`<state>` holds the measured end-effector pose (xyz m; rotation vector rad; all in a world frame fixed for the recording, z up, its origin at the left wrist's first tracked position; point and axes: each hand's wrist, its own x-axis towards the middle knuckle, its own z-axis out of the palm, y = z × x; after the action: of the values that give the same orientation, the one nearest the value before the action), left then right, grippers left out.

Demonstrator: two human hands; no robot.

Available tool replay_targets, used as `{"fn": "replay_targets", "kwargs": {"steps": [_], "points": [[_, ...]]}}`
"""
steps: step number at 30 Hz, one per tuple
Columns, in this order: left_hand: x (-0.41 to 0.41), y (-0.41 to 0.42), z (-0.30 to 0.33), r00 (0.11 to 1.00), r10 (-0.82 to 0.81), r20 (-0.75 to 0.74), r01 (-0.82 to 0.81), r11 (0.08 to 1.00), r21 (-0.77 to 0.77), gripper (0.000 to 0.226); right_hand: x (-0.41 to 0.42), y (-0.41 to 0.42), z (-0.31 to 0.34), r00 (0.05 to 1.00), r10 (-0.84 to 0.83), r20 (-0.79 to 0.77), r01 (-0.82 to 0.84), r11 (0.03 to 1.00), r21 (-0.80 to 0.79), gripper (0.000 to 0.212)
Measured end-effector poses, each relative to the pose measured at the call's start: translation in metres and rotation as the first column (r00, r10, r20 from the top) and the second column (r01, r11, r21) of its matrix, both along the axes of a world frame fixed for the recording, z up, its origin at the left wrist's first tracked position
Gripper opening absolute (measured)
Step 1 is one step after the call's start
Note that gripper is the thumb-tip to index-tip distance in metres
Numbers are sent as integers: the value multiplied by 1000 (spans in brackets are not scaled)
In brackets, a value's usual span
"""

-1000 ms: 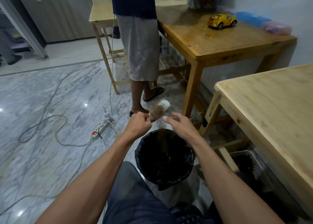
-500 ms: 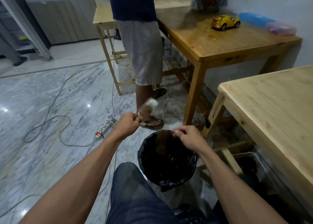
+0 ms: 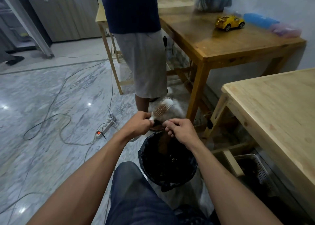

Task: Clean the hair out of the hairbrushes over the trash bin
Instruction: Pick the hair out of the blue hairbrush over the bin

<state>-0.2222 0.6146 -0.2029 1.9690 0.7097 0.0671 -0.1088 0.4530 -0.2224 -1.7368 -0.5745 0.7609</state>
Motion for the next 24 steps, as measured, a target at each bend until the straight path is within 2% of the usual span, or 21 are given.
{"fn": "replay_targets", "kwargs": {"steps": [3,5,7,11,14,16,17,19,21,22,24], "points": [[-1,-3,-10,986,162,33,-156,978,-141,26,-2,-5,0,987,-5,161,12,999,-42,13],[2,-8,-12,962,271,40,-257,943,-210,16,-3,-10,-2,982,-5,191,13,999,-42,11],[5,-7,-15,946,324,23,-309,920,-241,17,-4,-19,-4,976,-5,217,16,999,-49,11],[10,1,-15,906,422,2,-400,861,-315,21,-4,-35,-9,979,-23,203,24,1000,-1,13],[12,0,-10,920,392,3,-372,874,-313,29,0,-35,-14,981,-108,161,103,994,40,15],[8,0,-7,946,324,19,-307,914,-265,28,8,-34,-15,985,-87,149,98,993,-67,15],[6,1,-7,961,275,28,-263,940,-215,22,13,-33,-12,990,-26,140,51,983,-177,26],[4,3,-6,986,164,34,-162,985,-63,8,18,-32,-4,994,61,86,-26,935,-354,66],[7,4,-5,998,56,9,-56,983,174,8,16,-25,8,998,26,60,-3,936,-353,81],[9,3,-5,1000,14,-9,-11,960,280,14,15,-19,12,998,-3,55,20,950,-313,79],[13,-2,0,1000,-19,-22,27,922,386,27,13,-7,16,1000,-13,-8,11,977,-212,67]]}}
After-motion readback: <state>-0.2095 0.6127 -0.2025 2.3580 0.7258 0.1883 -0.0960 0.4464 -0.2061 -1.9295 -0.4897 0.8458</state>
